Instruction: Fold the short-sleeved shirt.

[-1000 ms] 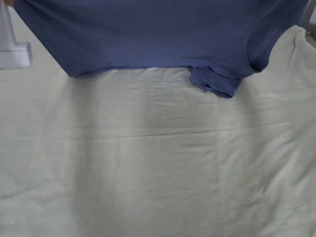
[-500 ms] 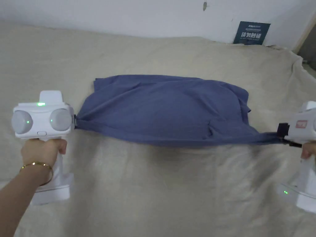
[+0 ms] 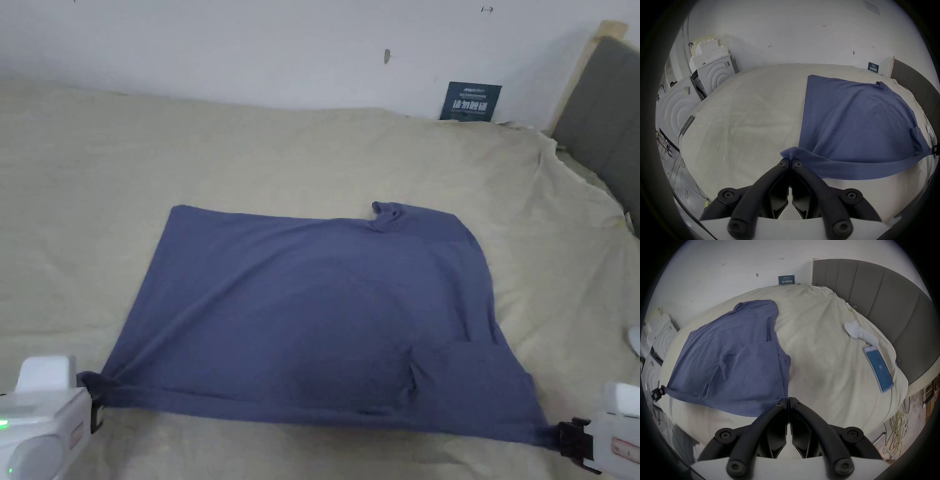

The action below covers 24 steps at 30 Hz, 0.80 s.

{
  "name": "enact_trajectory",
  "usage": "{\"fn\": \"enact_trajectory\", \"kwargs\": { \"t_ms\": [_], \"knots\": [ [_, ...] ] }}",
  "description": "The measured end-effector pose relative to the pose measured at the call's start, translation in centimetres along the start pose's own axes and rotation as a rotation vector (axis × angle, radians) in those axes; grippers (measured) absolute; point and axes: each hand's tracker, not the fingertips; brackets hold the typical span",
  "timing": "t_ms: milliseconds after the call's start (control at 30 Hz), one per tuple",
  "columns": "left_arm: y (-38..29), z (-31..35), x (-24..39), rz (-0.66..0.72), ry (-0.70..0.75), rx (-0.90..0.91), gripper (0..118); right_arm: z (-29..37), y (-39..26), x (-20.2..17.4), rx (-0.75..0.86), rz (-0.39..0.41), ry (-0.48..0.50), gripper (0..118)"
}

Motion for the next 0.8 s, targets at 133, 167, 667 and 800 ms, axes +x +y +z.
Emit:
{"fn": "enact_trajectory", "kwargs": {
  "t_ms": [133, 167, 667, 800],
  "knots": [
    [-3.4, 2.4, -1.0, -0.044, -0.017, -0.013, 0, 1.7, -3.4, 0.3, -0.001, 0.048, -0.023, 1],
    [-4.0, 2.8, -1.4, -0.03, -0.022, -0.024, 0, 2.2, -4.0, 0.4, 0.001, 0.053, -0.017, 1],
    [-2.6, 6.4, -5.9, 0.203, 0.009, 0.009, 118, 6.3, -4.6, 1.5, 0.032, 0.033, -0.044, 108],
    [1.2, 9.3, -5.5, 0.213, 0.027, 0.173, 118, 10.4, -1.4, 0.5, 0.272, 0.061, -0.116, 108]
  ]
}}
